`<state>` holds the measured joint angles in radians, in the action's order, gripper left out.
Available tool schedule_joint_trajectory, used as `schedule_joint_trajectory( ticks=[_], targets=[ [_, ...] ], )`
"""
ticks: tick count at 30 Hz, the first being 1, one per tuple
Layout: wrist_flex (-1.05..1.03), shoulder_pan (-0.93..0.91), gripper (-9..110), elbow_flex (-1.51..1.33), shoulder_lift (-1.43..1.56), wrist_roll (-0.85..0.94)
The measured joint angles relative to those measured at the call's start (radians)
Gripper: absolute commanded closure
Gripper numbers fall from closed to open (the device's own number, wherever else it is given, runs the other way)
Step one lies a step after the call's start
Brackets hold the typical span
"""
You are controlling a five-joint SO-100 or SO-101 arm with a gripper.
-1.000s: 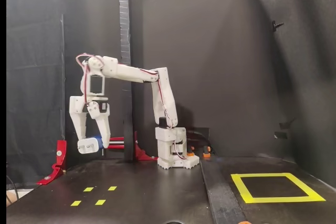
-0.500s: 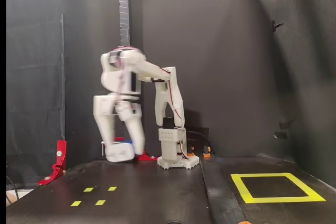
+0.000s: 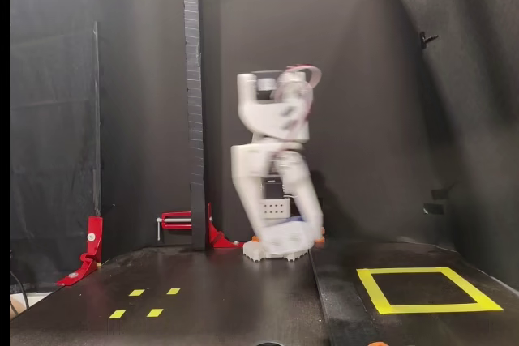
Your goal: Grasp the block and place it in the designated area.
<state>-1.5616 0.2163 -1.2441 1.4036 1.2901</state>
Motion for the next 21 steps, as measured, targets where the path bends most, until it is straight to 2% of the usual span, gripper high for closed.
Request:
schedule_joint_trajectory(
  ticks=[21],
  targets=[
    [-0.080, 0.465, 79, -0.005, -0.035, -0.347]
  ],
)
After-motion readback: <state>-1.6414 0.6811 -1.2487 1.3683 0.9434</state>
